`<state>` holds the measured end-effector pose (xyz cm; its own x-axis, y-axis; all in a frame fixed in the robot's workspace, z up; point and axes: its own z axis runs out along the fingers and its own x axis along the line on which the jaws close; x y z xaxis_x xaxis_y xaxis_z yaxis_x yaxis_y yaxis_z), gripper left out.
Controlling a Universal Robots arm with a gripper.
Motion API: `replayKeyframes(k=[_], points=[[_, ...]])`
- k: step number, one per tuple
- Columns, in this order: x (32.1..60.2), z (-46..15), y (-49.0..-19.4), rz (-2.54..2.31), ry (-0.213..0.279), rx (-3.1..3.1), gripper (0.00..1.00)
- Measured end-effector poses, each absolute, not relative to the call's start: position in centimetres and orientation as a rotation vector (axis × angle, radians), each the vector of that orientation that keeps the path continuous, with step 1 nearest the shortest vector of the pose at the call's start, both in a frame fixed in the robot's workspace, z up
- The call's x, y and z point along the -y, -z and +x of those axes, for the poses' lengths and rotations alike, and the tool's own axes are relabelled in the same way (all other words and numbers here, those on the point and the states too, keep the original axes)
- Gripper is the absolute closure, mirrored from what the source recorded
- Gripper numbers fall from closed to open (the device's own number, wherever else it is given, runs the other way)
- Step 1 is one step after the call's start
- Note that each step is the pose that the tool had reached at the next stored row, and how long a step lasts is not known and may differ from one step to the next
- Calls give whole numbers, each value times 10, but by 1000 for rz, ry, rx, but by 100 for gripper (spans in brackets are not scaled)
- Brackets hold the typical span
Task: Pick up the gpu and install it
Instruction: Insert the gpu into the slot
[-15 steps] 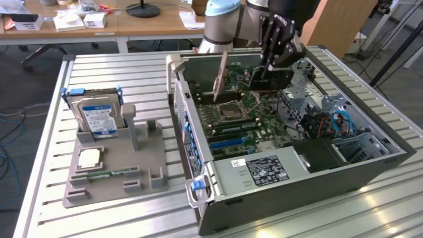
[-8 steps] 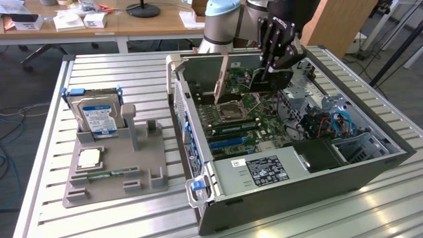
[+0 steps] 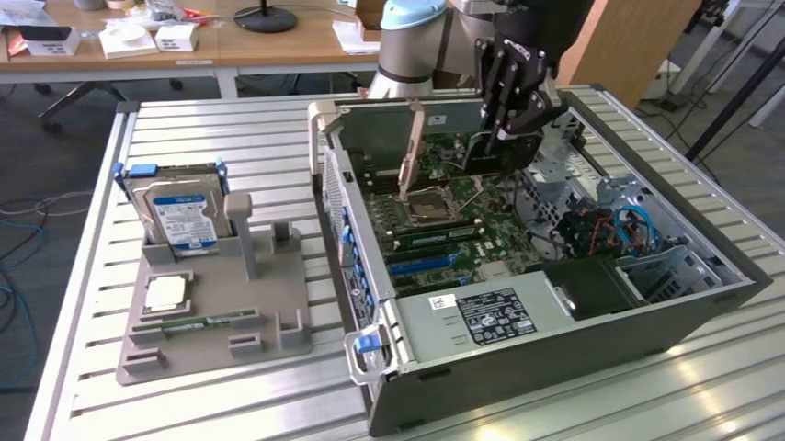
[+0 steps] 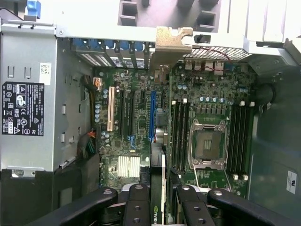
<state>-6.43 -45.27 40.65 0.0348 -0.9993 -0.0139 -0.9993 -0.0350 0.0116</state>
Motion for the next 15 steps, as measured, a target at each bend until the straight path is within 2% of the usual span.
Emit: replayKeyframes(k=[15], points=[[451, -64, -398, -2259, -28, -2182, 74]])
